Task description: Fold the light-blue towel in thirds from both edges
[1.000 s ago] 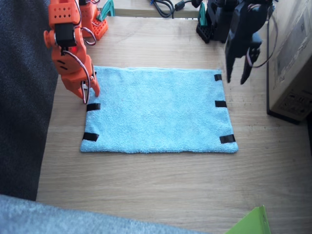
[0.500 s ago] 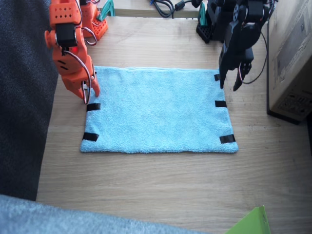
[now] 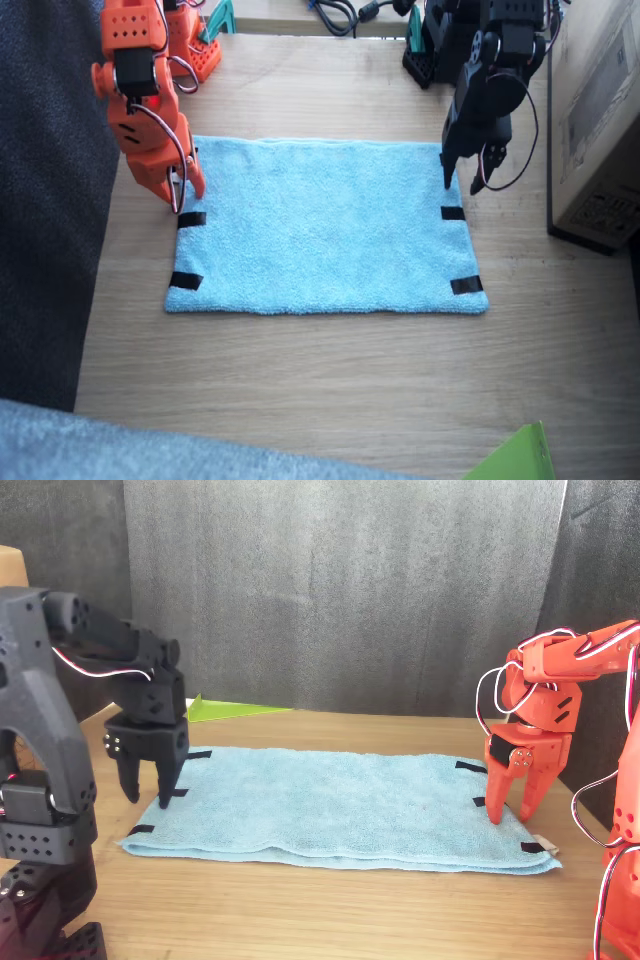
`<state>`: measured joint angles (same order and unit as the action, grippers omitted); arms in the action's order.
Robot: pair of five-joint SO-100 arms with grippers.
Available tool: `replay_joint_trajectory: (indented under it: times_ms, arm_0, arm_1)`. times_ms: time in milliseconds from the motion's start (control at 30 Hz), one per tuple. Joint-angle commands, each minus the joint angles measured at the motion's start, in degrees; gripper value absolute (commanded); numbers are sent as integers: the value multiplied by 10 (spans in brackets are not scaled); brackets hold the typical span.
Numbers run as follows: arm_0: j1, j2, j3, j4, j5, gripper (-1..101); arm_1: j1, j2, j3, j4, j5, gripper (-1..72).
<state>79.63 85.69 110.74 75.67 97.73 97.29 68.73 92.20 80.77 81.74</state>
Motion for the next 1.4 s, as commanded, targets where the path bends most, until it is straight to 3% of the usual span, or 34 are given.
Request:
replay_joint_trajectory:
  times_ms: [0, 600, 700, 833, 1367]
  arm_0:
    - [-2, 0, -11, 12, 6, 234]
    - [-4, -112, -107, 63, 10, 188]
    - [-4, -113, -107, 63, 9, 65]
    - [1, -113, -105, 63, 7, -1]
    - [4, -92, -84, 54, 4, -1]
  arm_1:
    - [12, 4, -4, 1, 9, 224]
    - [12, -2, -4, 2, 5, 220]
    - [11, -6, -4, -3, 5, 183]
    - [15, -15, -4, -5, 5, 1]
    - [33, 8, 1, 4, 8, 1]
